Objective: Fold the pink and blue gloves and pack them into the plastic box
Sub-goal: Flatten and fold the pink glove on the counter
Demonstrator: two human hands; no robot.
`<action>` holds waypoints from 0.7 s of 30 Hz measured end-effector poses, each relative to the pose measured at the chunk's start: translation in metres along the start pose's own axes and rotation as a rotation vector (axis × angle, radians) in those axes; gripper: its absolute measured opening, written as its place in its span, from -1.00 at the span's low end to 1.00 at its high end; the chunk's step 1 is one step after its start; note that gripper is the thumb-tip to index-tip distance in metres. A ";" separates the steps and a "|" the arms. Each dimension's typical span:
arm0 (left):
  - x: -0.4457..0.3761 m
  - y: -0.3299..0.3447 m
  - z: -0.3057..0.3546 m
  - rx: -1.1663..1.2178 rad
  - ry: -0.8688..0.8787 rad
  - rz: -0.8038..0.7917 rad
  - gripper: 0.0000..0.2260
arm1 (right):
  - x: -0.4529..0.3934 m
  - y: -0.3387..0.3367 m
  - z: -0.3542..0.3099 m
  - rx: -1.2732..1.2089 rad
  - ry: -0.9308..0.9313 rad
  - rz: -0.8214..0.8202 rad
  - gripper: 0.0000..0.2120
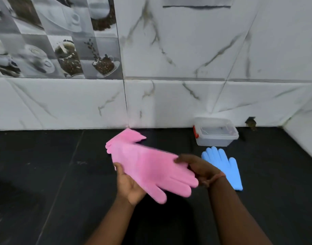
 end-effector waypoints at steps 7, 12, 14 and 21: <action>0.010 -0.053 -0.041 -0.211 0.001 0.234 -0.54 | 0.012 -0.077 0.074 0.272 0.188 0.335 -0.62; 0.019 -0.052 -0.031 -0.118 0.117 0.216 -0.61 | -0.002 -0.096 0.006 0.839 -0.039 0.527 -0.83; 0.024 -0.053 -0.031 -0.093 0.124 0.199 -0.65 | -0.012 -0.091 -0.032 0.916 -0.157 0.593 -0.87; 0.034 -0.112 -0.069 -0.235 0.133 0.621 -0.82 | -0.041 -0.060 -0.078 0.762 -0.595 0.666 -0.59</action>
Point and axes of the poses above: each hand's wrist, its own x-axis away from the middle knuckle, its own y-axis out of the palm, z = x × y, the point moved 9 cm from there along -x, towards the middle knuckle, and after that the axes turned 15 degrees about z, right-handed, at the moved point
